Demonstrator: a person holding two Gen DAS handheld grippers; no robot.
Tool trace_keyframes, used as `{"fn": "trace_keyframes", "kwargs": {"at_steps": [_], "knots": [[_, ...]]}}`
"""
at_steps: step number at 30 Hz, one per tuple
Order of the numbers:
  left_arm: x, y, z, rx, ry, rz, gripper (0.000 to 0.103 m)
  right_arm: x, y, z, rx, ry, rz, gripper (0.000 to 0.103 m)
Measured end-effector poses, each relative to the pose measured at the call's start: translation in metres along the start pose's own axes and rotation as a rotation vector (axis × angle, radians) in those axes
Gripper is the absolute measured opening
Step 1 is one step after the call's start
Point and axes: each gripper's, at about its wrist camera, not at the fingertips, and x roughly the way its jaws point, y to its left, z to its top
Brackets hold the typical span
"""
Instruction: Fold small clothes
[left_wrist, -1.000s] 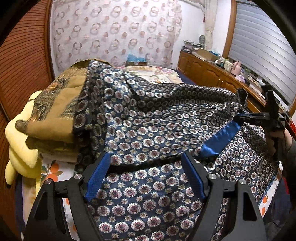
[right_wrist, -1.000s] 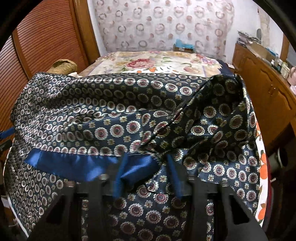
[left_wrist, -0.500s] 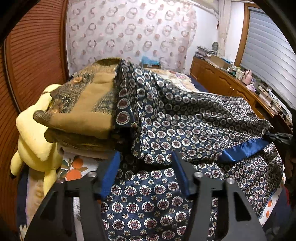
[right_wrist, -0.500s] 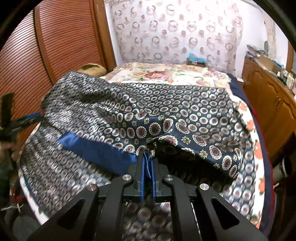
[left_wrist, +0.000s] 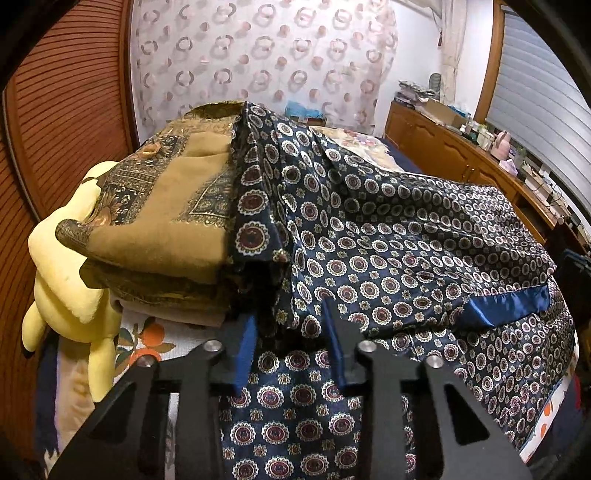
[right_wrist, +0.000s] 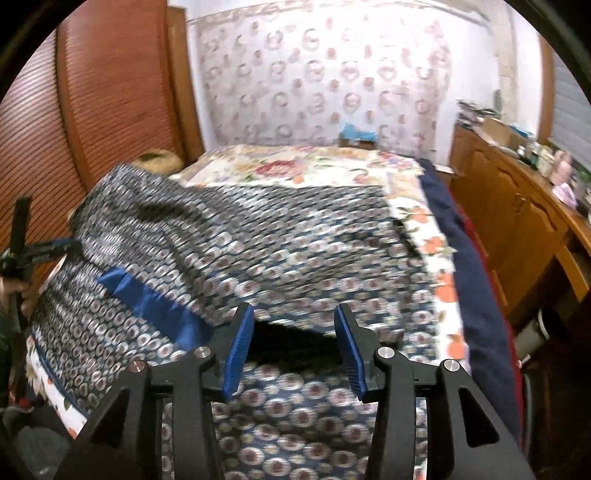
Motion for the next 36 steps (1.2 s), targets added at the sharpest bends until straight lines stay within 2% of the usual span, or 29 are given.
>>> {"fn": "trace_keyframes", "kwargs": {"at_steps": [4,7,8,9,10,12,18,25,26,27,28,29,31,36], "knots": [[0.005,0.000,0.003,0.003,0.010,0.006,0.033,-0.005,-0.011,0.002,0.035,-0.031,-0.054,0.048],[0.007,-0.002,0.005,0.010,0.012,0.010,0.033,0.005,-0.018,-0.001,0.069,-0.008,-0.068,0.048],[0.008,-0.003,0.006,0.016,0.011,0.013,0.029,0.012,-0.020,-0.003,0.080,0.013,-0.077,0.048],[0.008,-0.003,0.006,0.021,0.011,0.019,0.017,0.017,-0.022,-0.005,0.089,0.034,-0.083,0.048],[0.008,-0.004,0.006,0.026,0.012,0.025,0.009,0.022,-0.025,-0.008,0.103,0.053,-0.085,0.048],[0.005,-0.004,0.005,0.032,-0.001,0.019,0.003,0.030,-0.030,-0.010,0.133,0.083,-0.080,0.048],[-0.034,-0.003,0.007,0.008,-0.120,-0.007,0.003,0.032,-0.043,-0.013,0.192,0.105,-0.063,0.048],[-0.051,0.001,0.004,-0.019,-0.134,-0.045,0.003,0.036,-0.042,-0.013,0.173,0.121,-0.034,0.048],[-0.052,-0.001,0.002,-0.018,-0.133,-0.049,0.003,0.040,-0.040,-0.012,0.170,0.125,-0.035,0.045],[-0.053,-0.001,0.001,-0.017,-0.134,-0.053,0.003,0.044,-0.043,-0.014,0.166,0.127,-0.036,0.031],[-0.055,-0.002,-0.001,-0.017,-0.136,-0.056,0.003,0.045,-0.042,-0.014,0.160,0.127,-0.032,0.024],[-0.056,-0.004,-0.002,-0.019,-0.138,-0.058,0.003,0.046,-0.042,-0.014,0.154,0.126,-0.022,0.010],[-0.059,-0.002,-0.005,-0.027,-0.147,-0.061,0.003,0.043,-0.040,-0.014,0.142,0.107,-0.005,0.005],[-0.071,0.004,-0.007,-0.051,-0.173,-0.071,0.003,0.012,-0.042,-0.009,0.139,-0.003,0.001,0.004]]}}
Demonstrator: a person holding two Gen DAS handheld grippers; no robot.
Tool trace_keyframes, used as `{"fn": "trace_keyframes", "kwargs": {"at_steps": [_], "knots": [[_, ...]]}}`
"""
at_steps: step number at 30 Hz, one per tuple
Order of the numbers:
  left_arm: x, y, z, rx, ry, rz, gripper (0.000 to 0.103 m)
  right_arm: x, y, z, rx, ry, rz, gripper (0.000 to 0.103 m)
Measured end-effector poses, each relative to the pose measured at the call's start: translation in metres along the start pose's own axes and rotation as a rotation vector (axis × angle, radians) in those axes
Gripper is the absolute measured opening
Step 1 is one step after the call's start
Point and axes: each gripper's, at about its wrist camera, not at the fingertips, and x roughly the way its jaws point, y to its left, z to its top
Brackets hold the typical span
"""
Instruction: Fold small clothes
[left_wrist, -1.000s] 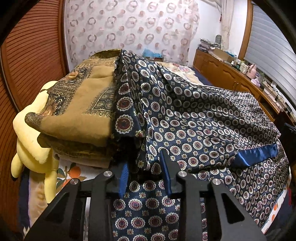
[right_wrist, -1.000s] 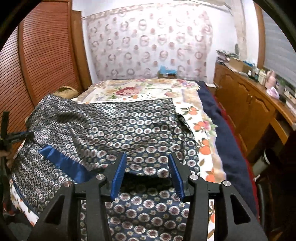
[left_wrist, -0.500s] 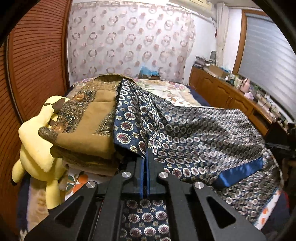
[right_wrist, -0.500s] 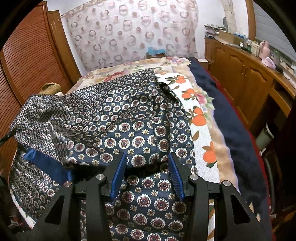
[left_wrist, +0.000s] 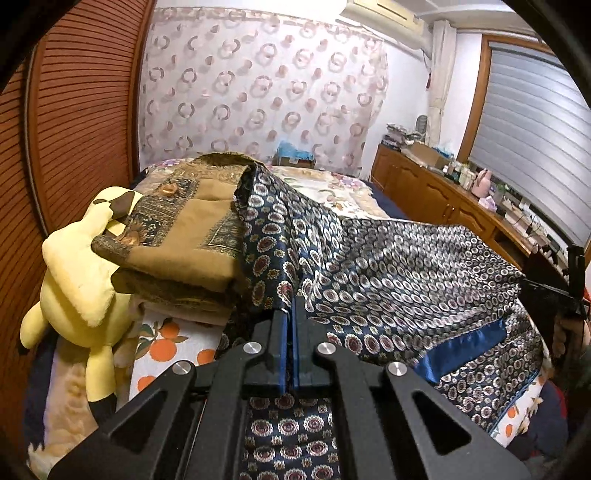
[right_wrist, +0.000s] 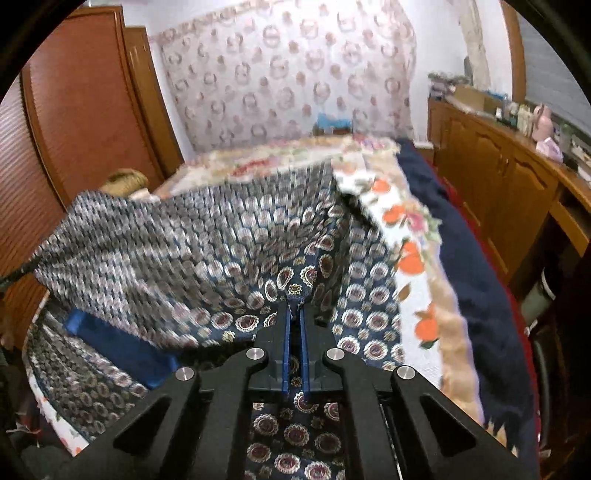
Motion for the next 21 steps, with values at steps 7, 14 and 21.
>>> {"fn": "trace_keyframes", "kwargs": {"at_steps": [7,14,21], "knots": [[-0.017,0.004,-0.017,-0.017,-0.007,-0.012,0.003,-0.051,0.005,-0.009,-0.018,-0.062,0.028,0.004],[-0.031,0.008,-0.028,-0.040,-0.007,-0.020,0.003,-0.074,0.004,-0.030,-0.009,-0.058,0.043,0.004],[-0.045,0.009,-0.035,-0.046,0.007,-0.024,0.003,-0.096,0.008,-0.030,-0.029,-0.077,0.047,0.004]]}}
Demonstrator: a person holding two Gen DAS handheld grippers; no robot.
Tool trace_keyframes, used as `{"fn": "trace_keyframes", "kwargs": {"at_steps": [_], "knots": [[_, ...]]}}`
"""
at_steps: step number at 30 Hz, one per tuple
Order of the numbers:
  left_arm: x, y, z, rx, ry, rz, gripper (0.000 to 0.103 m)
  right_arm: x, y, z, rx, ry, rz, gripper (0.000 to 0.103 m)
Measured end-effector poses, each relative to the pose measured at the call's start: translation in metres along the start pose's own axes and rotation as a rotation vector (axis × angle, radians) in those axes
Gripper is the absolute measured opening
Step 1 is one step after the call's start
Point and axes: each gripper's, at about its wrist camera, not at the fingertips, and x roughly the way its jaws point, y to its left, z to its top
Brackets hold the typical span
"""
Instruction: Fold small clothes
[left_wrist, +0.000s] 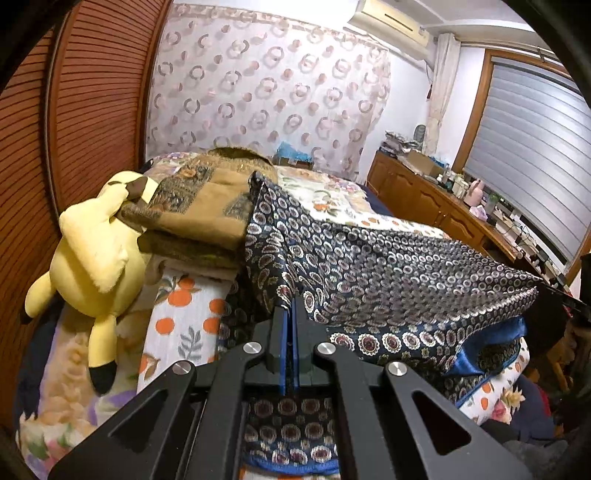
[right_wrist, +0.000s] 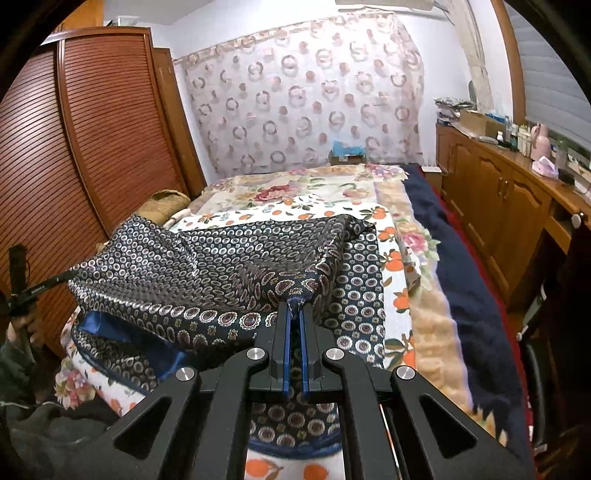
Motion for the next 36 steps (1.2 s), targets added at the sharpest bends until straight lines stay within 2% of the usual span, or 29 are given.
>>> {"fn": "trace_keyframes", "kwargs": {"at_steps": [5,8,9,11,13,15,17,20,21,24,36], "knots": [[0.016,0.006,-0.023,-0.001,0.073,0.049,0.003,0.002,0.000,-0.018,-0.017,0.058,-0.041,0.004],[0.026,0.011,-0.034,-0.012,0.113,0.066,0.003,0.018,-0.004,-0.030,-0.005,0.109,-0.056,0.004],[0.028,0.012,-0.036,-0.013,0.123,0.066,0.003,0.023,-0.005,-0.033,-0.003,0.124,-0.064,0.005],[0.029,0.010,-0.039,-0.001,0.135,0.075,0.004,0.032,-0.005,-0.033,-0.011,0.145,-0.085,0.013],[0.028,0.007,-0.039,0.021,0.132,0.091,0.017,0.037,-0.002,-0.031,-0.025,0.143,-0.103,0.018],[0.024,0.004,-0.038,0.029,0.115,0.086,0.042,0.040,0.000,-0.026,-0.034,0.133,-0.112,0.025],[0.023,0.004,-0.038,0.032,0.109,0.084,0.048,0.040,0.003,-0.020,-0.039,0.113,-0.125,0.033],[0.023,0.002,-0.037,0.044,0.103,0.090,0.073,0.036,0.012,-0.015,-0.052,0.080,-0.116,0.046],[0.023,0.002,-0.038,0.045,0.101,0.088,0.078,0.038,0.014,-0.015,-0.060,0.073,-0.115,0.049],[0.024,0.001,-0.039,0.051,0.102,0.096,0.078,0.044,0.026,-0.015,-0.090,0.059,-0.105,0.053],[0.029,0.010,-0.044,0.024,0.115,0.142,0.078,0.108,0.060,-0.026,-0.140,0.098,-0.006,0.056]]}}
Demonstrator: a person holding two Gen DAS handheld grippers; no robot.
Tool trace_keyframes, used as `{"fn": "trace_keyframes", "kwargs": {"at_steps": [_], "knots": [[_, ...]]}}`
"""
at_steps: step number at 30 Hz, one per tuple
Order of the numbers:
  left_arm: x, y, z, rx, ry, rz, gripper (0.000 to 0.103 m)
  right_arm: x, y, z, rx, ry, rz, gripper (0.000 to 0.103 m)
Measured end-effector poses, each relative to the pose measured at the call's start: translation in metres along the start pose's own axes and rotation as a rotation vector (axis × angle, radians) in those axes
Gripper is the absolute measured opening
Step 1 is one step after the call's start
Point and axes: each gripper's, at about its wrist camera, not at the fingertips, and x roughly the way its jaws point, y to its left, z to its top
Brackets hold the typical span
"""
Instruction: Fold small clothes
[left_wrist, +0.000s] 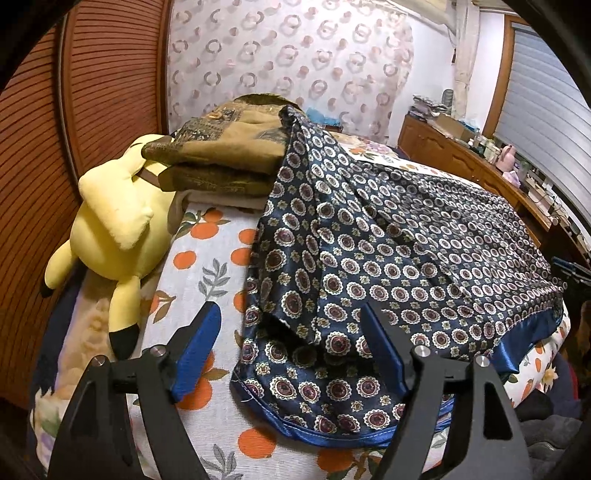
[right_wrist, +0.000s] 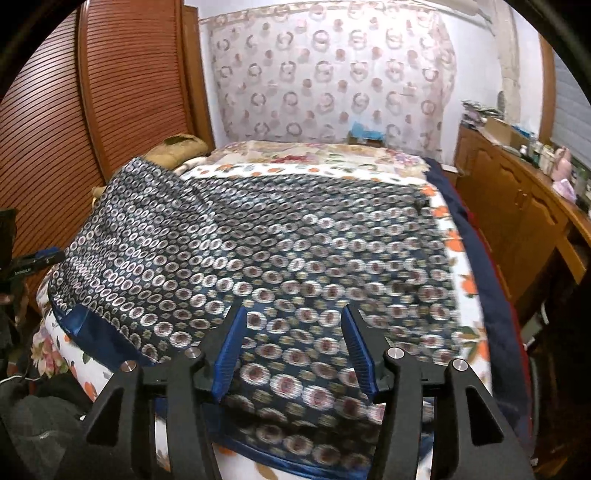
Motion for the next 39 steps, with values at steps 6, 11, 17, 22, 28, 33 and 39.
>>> {"fn": "trace_keyframes", "kwargs": {"at_steps": [6,11,17,22,28,33,39], "knots": [[0.002,0.001,-0.001,-0.002,0.007,0.005,0.078,0.030,0.017,0.002,-0.035,0.039,0.031,0.058],[0.004,0.001,-0.003,-0.007,0.012,0.003,0.078,0.057,0.032,0.002,-0.061,0.067,0.043,0.058],[0.007,0.004,-0.005,-0.016,0.022,0.004,0.078,0.075,0.043,-0.002,-0.080,0.091,0.044,0.059],[0.010,0.004,-0.007,-0.022,0.030,0.001,0.078,0.079,0.045,-0.005,-0.084,0.094,0.037,0.062],[0.013,0.002,-0.008,-0.021,0.039,-0.007,0.078,0.081,0.056,-0.012,-0.122,0.077,0.014,0.071],[0.013,0.001,-0.009,-0.021,0.043,-0.031,0.062,0.082,0.060,-0.015,-0.121,0.071,0.014,0.075],[0.014,0.002,-0.009,-0.019,0.036,-0.040,0.035,0.080,0.058,-0.015,-0.122,0.074,0.014,0.080]]}}
